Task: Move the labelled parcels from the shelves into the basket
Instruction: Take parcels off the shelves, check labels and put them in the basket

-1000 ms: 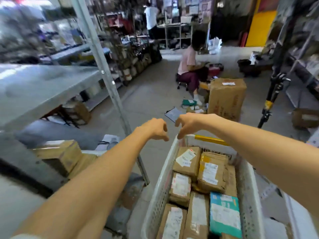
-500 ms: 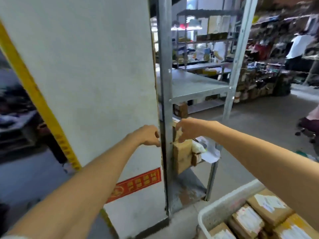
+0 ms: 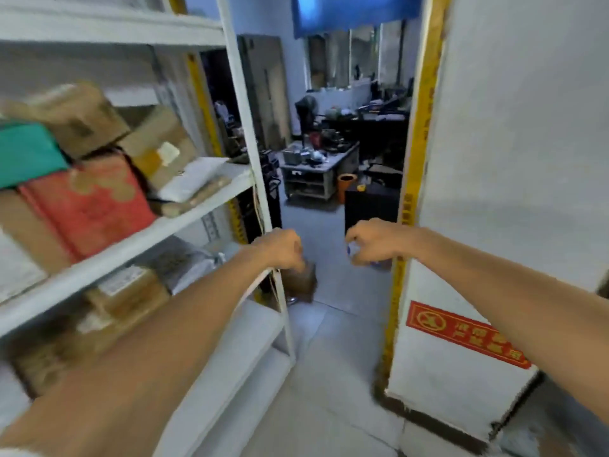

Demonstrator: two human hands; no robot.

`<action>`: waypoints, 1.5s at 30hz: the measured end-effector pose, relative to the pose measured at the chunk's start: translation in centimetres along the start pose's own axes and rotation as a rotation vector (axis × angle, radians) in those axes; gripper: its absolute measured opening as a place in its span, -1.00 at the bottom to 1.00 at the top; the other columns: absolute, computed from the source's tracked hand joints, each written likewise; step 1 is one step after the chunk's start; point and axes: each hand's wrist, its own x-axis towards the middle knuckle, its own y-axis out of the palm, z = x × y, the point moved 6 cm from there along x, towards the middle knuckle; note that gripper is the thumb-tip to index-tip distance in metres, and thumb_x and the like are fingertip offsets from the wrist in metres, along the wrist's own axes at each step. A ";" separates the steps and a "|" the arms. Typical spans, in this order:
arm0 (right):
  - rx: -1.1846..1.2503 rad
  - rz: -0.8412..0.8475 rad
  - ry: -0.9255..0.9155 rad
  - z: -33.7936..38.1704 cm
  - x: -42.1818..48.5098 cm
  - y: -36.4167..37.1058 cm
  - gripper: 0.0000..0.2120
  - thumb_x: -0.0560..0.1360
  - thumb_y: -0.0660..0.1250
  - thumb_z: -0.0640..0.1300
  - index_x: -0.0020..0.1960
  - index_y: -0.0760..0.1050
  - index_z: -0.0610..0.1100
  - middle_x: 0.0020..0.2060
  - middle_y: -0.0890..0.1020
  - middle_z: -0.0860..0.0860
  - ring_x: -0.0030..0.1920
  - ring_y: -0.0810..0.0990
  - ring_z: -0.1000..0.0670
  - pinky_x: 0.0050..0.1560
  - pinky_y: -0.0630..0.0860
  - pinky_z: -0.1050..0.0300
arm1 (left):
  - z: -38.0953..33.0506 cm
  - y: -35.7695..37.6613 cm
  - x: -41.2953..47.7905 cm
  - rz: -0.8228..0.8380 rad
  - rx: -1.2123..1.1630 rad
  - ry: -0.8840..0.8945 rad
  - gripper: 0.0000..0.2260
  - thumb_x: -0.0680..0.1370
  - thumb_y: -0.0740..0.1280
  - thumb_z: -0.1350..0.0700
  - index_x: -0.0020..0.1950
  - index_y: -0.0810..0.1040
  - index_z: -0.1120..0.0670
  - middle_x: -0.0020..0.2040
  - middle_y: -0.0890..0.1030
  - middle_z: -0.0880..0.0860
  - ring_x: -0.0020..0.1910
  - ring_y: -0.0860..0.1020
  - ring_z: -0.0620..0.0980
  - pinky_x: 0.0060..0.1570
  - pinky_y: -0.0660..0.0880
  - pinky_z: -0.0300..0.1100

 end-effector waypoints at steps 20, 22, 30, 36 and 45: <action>-0.112 0.053 -1.024 44.1 -3.0 0.4 -0.50 0.46 0.43 0.01 0.34 0.43 -0.11 0.15 0.56 -0.05 0.08 0.55 -0.06 0.08 0.54 0.02 | 20.3 0.0 -41.7 -0.210 -0.081 -1.092 -0.60 0.50 0.40 -0.03 0.29 0.52 0.09 0.19 0.57 0.07 0.09 0.53 0.04 0.13 0.50 -0.12; -0.116 0.045 -1.047 45.5 -3.7 0.8 -0.44 0.46 0.43 0.02 0.39 0.39 -0.09 0.23 0.53 -0.06 0.15 0.53 -0.06 0.14 0.52 0.02 | 21.1 0.6 -44.6 -0.230 -0.094 -1.173 -0.58 0.49 0.42 -0.04 0.30 0.51 0.08 0.20 0.56 0.07 0.03 0.51 0.00 0.09 0.48 -0.16; -0.027 -0.069 -1.019 50.8 -2.4 -2.5 -0.42 0.46 0.43 -0.05 0.41 0.33 -0.13 0.24 0.50 -0.09 0.14 0.51 -0.07 0.17 0.50 0.00 | 24.2 -3.4 -49.3 -0.271 -0.020 -1.196 -0.58 0.55 0.35 -0.01 0.39 0.43 0.03 0.24 0.54 0.07 0.07 0.49 0.02 -0.03 0.38 -0.22; 0.097 -0.077 -0.931 55.2 -0.3 -3.2 -0.57 0.45 0.41 -0.11 0.28 0.39 -0.09 0.04 0.56 0.00 -0.02 0.56 0.02 -0.03 0.58 0.05 | 30.0 -6.2 -51.2 -0.309 0.052 -1.166 -0.57 0.51 0.38 -0.06 0.35 0.45 0.01 0.20 0.56 0.05 0.07 0.52 0.03 -0.13 0.40 -0.20; 0.250 -0.199 -0.754 57.1 1.9 -3.2 -0.40 0.50 0.35 -0.20 0.44 0.14 -0.24 -0.11 0.48 -0.07 -0.10 0.56 -0.04 -0.37 0.40 0.20 | 38.2 -6.1 -48.9 -0.365 -0.073 -0.996 -0.33 0.48 0.43 0.09 0.48 0.14 0.03 0.24 0.50 0.16 0.12 0.52 0.12 0.01 0.51 -0.07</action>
